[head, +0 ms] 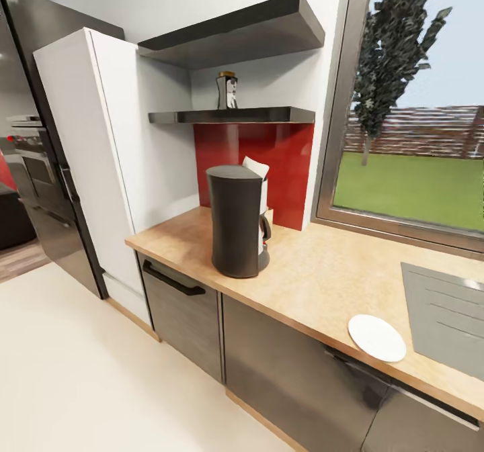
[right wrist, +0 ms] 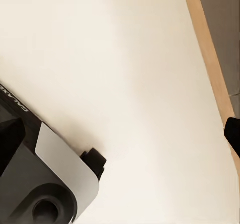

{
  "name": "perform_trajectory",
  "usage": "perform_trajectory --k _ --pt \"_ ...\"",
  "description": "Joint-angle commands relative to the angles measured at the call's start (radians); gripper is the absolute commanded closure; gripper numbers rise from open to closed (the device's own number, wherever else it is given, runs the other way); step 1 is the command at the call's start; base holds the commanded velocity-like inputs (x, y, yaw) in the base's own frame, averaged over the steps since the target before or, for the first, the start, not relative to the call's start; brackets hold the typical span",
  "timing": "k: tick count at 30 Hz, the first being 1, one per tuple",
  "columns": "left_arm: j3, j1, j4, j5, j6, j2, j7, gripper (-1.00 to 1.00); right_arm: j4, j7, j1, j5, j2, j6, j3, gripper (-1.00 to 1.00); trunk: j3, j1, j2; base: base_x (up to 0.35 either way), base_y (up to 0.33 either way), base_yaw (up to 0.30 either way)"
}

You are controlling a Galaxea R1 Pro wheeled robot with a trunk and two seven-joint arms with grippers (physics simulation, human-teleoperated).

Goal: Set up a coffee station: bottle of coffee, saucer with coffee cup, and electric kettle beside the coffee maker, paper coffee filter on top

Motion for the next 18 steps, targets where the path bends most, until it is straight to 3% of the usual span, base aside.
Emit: perform_trajectory --k 1,12,18 --pt "0.006 0.000 -0.001 0.004 0.001 0.000 -0.009 -1.00 0.004 0.006 -0.002 -0.011 0.001 -0.006 0.008 -1.00 -0.001 0.000 -0.001 0.000 0.269 -0.029" --pt "0.006 0.000 -0.001 0.004 0.001 -0.001 -0.009 -1.00 0.005 0.007 -0.001 -0.012 0.003 -0.005 0.009 -1.00 -0.001 0.000 -0.001 0.024 0.298 -0.006" --pt "0.006 0.000 -0.001 0.004 0.001 -0.002 -0.009 -1.00 0.005 0.007 -0.002 -0.012 0.004 -0.005 0.009 -1.00 0.000 0.000 -0.001 0.054 0.146 -0.128"
